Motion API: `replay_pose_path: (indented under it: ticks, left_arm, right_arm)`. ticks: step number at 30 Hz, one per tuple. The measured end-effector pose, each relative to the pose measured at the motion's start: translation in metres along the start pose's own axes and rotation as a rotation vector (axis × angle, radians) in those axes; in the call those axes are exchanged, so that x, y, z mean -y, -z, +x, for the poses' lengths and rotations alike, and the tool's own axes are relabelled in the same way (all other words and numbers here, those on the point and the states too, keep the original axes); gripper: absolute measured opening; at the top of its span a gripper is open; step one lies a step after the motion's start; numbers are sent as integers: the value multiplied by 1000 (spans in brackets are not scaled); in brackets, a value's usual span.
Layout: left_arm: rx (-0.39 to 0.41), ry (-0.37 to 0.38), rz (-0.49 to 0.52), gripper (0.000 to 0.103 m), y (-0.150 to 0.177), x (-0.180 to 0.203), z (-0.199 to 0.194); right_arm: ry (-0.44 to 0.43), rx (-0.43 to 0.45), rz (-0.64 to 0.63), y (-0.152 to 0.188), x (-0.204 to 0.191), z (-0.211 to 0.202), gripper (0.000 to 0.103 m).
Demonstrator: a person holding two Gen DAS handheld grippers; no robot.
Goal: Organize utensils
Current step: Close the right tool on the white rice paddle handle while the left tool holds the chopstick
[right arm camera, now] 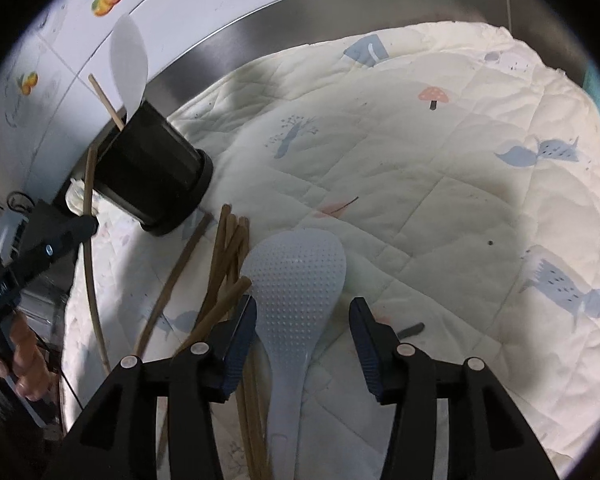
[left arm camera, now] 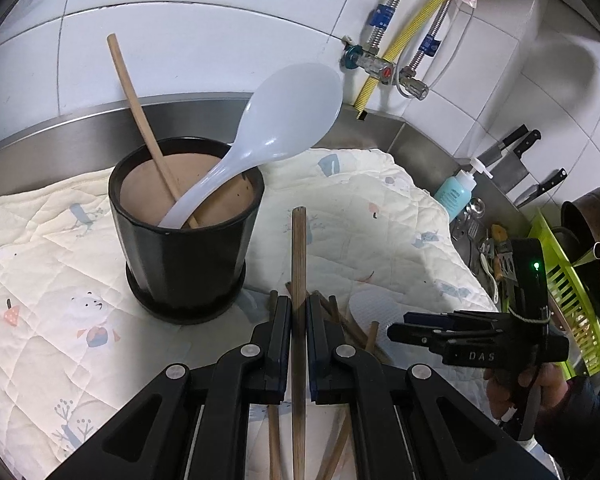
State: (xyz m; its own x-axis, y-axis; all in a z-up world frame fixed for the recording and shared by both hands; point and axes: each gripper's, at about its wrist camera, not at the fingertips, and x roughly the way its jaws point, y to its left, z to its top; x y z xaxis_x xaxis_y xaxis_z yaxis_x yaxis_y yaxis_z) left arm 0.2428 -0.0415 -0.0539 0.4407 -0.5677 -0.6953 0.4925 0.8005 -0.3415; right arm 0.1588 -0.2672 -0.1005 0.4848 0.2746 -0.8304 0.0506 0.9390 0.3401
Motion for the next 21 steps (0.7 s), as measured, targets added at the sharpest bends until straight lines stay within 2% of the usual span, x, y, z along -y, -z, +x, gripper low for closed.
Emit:
replay_pose_path:
  ticks: [4, 6, 7, 11, 14, 21]
  left_arm:
    - [-1, 3, -4, 7, 0, -1, 1]
    - [-2, -1, -4, 7, 0, -1, 1]
    - [-2, -2, -6, 7, 1, -2, 0]
    - [4, -5, -12, 7, -1, -5, -2]
    - [10, -5, -18, 7, -2, -7, -4]
    - [33, -7, -24, 7, -6, -8, -12]
  right_arm:
    - [-42, 6, 9, -4, 3, 5, 53]
    - [-38, 11, 1, -6, 3, 6, 44]
    - [-34, 10, 3, -6, 3, 6, 33]
    - [-77, 18, 17, -10, 6, 3, 19]
    - [-93, 25, -4, -12, 1, -4, 14]
    - [-67, 33, -92, -12, -20, -23, 7]
